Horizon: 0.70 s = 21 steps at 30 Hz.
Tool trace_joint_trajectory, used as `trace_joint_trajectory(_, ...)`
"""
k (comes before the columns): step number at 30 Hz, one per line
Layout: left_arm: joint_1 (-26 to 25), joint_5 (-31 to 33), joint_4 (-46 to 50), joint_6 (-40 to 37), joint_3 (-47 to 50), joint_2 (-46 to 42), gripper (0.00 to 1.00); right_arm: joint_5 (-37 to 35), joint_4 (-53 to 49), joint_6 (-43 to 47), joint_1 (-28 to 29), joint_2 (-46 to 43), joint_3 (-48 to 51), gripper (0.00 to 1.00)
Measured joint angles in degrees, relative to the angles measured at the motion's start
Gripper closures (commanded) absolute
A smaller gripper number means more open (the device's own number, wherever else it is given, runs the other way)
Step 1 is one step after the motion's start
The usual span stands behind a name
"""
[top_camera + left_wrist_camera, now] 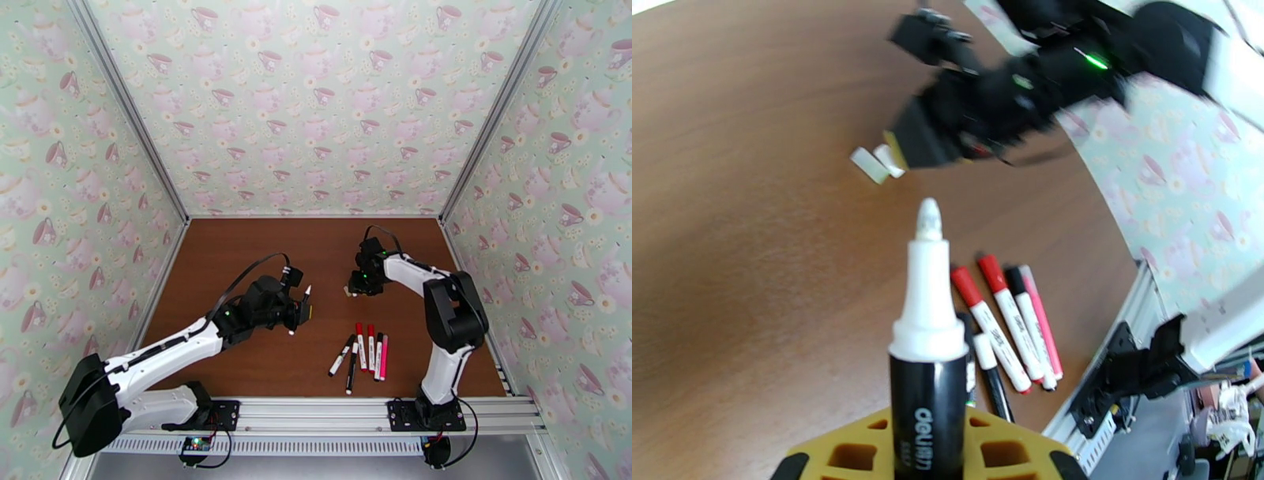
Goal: Open the pen caps
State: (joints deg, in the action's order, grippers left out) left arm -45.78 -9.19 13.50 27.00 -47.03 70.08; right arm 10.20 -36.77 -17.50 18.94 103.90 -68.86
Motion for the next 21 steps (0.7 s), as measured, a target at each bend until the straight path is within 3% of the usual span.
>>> trace_joint_trajectory(11,0.35,9.97,3.69,1.38,-1.25,3.17,0.87,3.72,16.94,-4.87,0.7,-19.85,19.41,0.33)
trace_joint_trajectory(21,4.28,13.38,4.94,0.96,-1.86,10.19,0.87,4.31,28.24,-9.16,10.21,-28.22,28.85,0.02)
